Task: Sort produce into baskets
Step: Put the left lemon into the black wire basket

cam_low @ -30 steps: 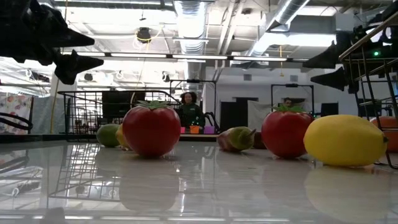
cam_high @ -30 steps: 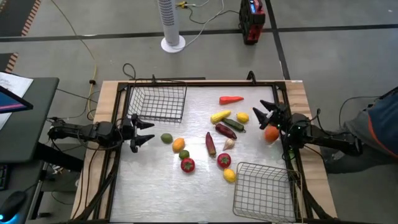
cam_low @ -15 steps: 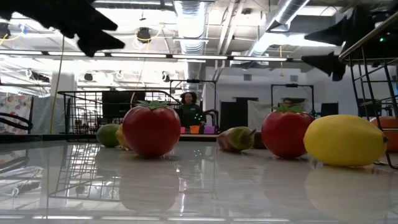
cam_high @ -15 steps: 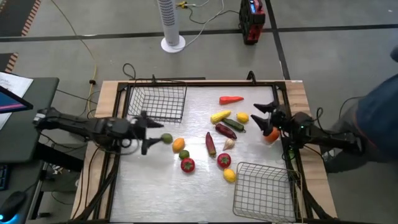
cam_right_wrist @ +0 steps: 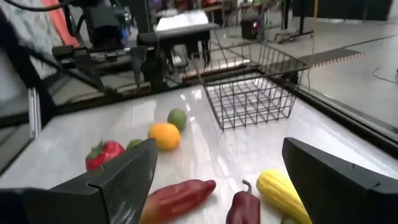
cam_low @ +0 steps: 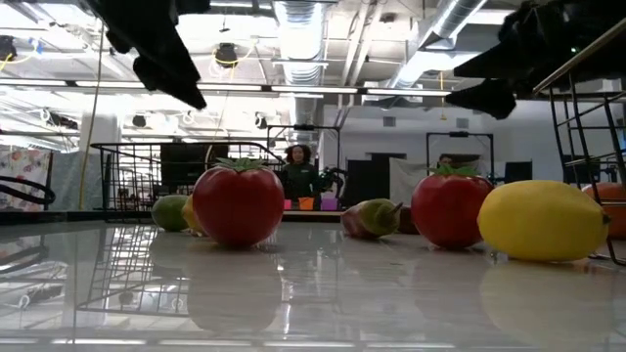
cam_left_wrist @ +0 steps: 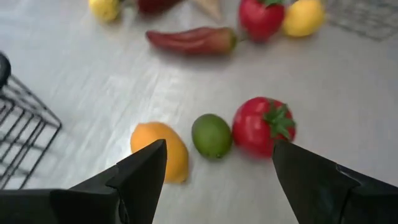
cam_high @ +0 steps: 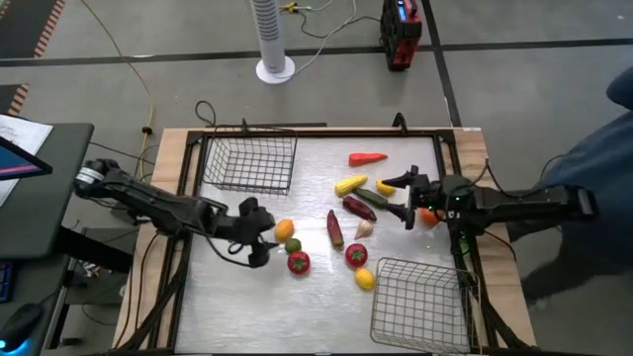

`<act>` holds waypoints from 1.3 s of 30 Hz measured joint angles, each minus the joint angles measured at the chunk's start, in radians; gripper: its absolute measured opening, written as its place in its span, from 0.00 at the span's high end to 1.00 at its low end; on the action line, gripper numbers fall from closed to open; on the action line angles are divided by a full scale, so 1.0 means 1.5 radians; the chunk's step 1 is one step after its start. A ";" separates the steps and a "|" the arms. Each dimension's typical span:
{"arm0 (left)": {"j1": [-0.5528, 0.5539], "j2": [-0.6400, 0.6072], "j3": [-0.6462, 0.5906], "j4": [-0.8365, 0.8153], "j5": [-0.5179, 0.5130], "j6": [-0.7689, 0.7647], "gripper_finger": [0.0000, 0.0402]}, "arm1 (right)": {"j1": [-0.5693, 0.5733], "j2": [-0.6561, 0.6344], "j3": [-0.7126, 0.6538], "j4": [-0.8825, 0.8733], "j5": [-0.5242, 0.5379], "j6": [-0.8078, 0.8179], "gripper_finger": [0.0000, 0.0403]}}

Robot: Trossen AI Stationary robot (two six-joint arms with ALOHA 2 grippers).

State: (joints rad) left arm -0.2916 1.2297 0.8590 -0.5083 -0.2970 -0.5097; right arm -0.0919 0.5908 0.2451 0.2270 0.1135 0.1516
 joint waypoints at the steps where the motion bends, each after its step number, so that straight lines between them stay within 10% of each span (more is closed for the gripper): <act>1: 0.000 0.015 0.003 0.000 -0.003 -0.019 0.31 | 0.003 0.020 0.008 0.005 0.003 -0.005 0.08; 22: 0.068 0.184 -0.023 0.080 -0.172 -0.138 0.31 | 0.055 0.185 0.014 0.138 0.001 -0.027 0.08; 39: 0.060 0.185 -0.131 0.234 -0.084 -0.212 0.31 | 0.065 0.187 0.015 0.151 0.012 -0.012 0.08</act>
State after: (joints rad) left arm -0.2016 1.5070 0.6626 -0.1575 -0.4226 -0.8282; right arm 0.0063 0.8711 0.2668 0.4540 0.1322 0.1337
